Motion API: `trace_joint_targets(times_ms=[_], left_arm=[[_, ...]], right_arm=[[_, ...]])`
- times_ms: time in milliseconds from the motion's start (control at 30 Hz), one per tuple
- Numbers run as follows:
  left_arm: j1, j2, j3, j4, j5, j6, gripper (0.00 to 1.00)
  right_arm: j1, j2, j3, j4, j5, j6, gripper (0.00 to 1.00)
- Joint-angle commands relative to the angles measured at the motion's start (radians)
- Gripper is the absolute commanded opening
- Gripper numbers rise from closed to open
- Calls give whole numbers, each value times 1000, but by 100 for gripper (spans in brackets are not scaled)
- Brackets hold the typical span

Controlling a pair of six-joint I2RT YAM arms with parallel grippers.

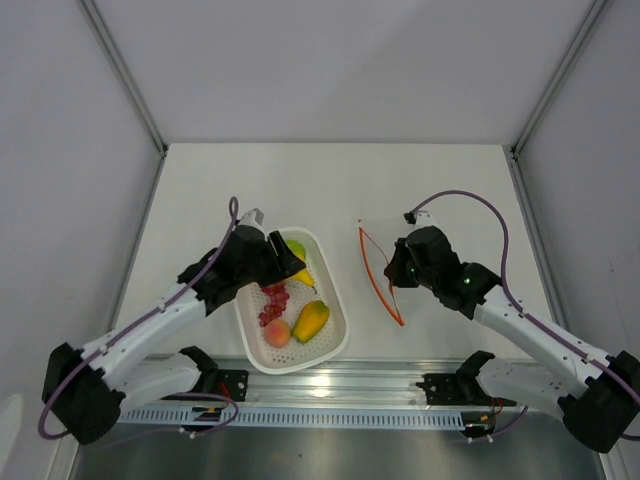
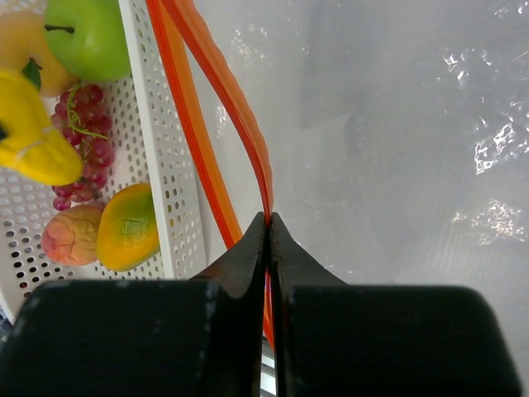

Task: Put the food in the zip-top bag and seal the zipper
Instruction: Pick up the fake fruit from the bin, then place the fake fruit in the zipper food storage bag.

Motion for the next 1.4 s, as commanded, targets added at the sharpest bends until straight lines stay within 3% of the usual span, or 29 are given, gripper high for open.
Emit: trace_joint_targets(times_ms=[0, 100, 267, 533, 1100, 1367], left_arm=[[-41, -164, 14, -32, -19, 66, 1], [-79, -267, -14, 74, 94, 91, 1], [-151, -300, -45, 307, 278, 134, 1], [-294, -191, -26, 510, 320, 183, 1], [-311, -53, -45, 452, 199, 163, 1], [-312, 48, 136, 102, 53, 129, 2]], right_arm=[[17, 3, 31, 31, -32, 21, 0], [43, 15, 54, 22, -31, 29, 0], [88, 31, 82, 19, -52, 43, 0], [171, 52, 122, 13, -89, 64, 0], [200, -113, 153, 29, -165, 132, 0], [201, -115, 156, 40, -193, 139, 0]])
